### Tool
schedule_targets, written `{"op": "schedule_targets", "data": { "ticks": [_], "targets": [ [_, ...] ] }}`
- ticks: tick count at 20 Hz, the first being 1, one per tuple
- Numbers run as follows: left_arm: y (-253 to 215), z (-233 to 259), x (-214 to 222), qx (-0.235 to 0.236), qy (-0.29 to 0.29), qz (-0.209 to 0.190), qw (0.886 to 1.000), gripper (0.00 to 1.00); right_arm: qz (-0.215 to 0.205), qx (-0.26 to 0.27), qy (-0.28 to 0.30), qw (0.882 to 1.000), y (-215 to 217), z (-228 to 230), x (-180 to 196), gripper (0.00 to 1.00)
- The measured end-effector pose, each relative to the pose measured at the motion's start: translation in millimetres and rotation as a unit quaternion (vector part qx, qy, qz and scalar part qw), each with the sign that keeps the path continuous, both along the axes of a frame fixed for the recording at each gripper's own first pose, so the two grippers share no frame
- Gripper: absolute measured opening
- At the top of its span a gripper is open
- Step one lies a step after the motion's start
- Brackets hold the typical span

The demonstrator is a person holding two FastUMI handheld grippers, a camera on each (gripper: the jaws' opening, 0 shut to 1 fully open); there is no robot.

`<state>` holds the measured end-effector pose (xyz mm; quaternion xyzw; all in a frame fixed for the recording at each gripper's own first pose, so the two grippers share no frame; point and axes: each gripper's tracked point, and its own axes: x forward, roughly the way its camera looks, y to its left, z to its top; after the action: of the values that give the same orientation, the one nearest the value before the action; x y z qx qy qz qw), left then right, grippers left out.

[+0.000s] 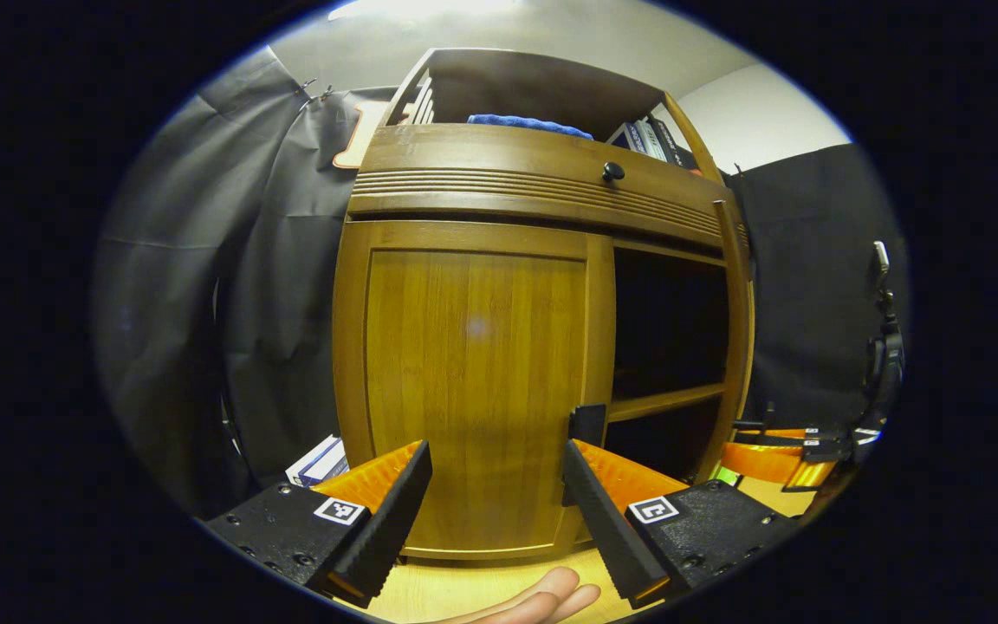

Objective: Open the right door of the double-door shoe cabinet with the right hand, and open the left door with the left hand.

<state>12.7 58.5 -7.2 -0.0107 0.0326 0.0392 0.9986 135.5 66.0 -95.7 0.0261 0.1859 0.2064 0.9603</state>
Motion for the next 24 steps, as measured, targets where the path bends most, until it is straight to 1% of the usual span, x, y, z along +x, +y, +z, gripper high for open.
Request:
{"op": "schedule_targets", "data": {
  "ticks": [1, 2, 3, 4, 5, 6, 7, 8, 9, 10, 12, 13, 14, 16, 17, 18, 19, 22, 23, 24],
  "targets": [
    [-3.0, -0.8, -0.2, 0.003, 0.000, -0.002, 1.000, 0.92, -0.002, 0.006, 0.000, 1.000, -5.2, 9.2, -0.5, 0.27],
    [-5.9, -1.8, 0.2, 0.004, 0.001, -0.004, 1.000, 0.95, -0.003, 0.007, -0.001, 1.000, -10.4, 10.4, -2.4, 0.27],
    [-10.4, -4.2, 0.5, 0.006, 0.003, -0.007, 1.000, 0.92, -0.006, 0.015, -0.001, 1.000, -15.4, 12.5, -2.6, 0.27],
    [-14.7, -6.9, 1.1, 0.008, 0.007, -0.013, 1.000, 0.95, -0.009, 0.019, -0.003, 1.000, -20.6, 13.5, -6.5, 0.27],
    [-20.2, -10.1, 1.4, 0.009, 0.012, -0.019, 1.000, 0.92, -0.013, 0.023, -0.003, 1.000, -25.4, 15.6, -9.3, 0.27],
    [-25.1, -12.0, 2.3, 0.011, 0.014, -0.027, 0.999, 0.92, -0.019, 0.025, -0.007, 0.999, -30.3, 19.0, -13.1, 0.27],
    [-27.3, -13.3, 3.2, 0.014, 0.017, -0.032, 0.999, 0.95, -0.024, 0.020, -0.014, 0.999, -34.9, 21.3, -14.3, 0.27],
    [-26.9, -12.9, 4.7, 0.019, 0.017, -0.032, 0.999, 0.95, -0.031, 0.016, -0.020, 0.999, -39.8, 23.8, -16.0, 0.30],
    [-23.8, -13.9, 5.7, 0.021, 0.017, -0.025, 0.999, 0.94, -0.038, 0.009, -0.028, 0.999, -42.4, 26.2, -16.1, 0.30],
    [-20.5, -15.0, 7.4, 0.023, 0.020, -0.019, 0.999, 0.95, -0.048, 0.005, -0.032, 0.998, -47.7, 28.3, -15.9, 0.26],
    [-17.6, -16.0, 10.4, 0.025, 0.019, -0.018, 0.999, 0.95, -0.072, -0.010, -0.047, 0.996, -58.0, 31.6, -15.9, 0.26],
    [-14.2, -16.5, 12.6, 0.027, 0.020, -0.014, 0.999, 0.95, -0.085, -0.023, -0.056, 0.995, -63.8, 33.2, -16.0, 0.22],
    [-9.2, -17.5, 14.0, 0.029, 0.021, -0.009, 0.999, 0.95, -0.097, -0.039, -0.066, 0.992, -68.9, 34.8, -17.8, 0.26],
    [-3.1, -16.5, 18.3, 0.028, 0.020, 0.002, 0.999, 0.95, -0.117, -0.075, -0.089, 0.986, -83.4, 39.0, -18.4, 0.26],
    [0.5, -19.1, 19.7, 0.025, 0.022, 0.008, 0.999, 0.95, -0.128, -0.082, -0.095, 0.984, -91.6, 41.6, -17.5, 0.26],
    [1.6, -20.5, 21.5, 0.022, 0.025, 0.009, 0.999, 0.95, -0.137, -0.079, -0.092, 0.983, -94.4, 41.1, -17.2, 0.22],
    [0.8, -21.3, 23.4, 0.018, 0.025, 0.007, 0.999, 0.95, -0.145, -0.074, -0.086, 0.983, -98.7, 39.4, -17.1, 0.26],
    [-8.6, -19.3, 27.8, 0.010, 0.017, -0.011, 1.000, 0.94, -0.163, -0.071, -0.074, 0.981, -109.3, 37.1, -13.9, 0.27],
    [-12.7, -15.0, 29.2, 0.005, 0.004, -0.020, 1.000, 0.93, -0.171, -0.073, -0.065, 0.980, -113.6, 31.1, -13.2, 0.20],
    [-16.5, -9.9, 32.1, -0.001, -0.010, -0.027, 1.000, 0.94, -0.174, -0.076, -0.066, 0.980, -118.6, 37.0, -24.8, 0.24]
  ]
}}
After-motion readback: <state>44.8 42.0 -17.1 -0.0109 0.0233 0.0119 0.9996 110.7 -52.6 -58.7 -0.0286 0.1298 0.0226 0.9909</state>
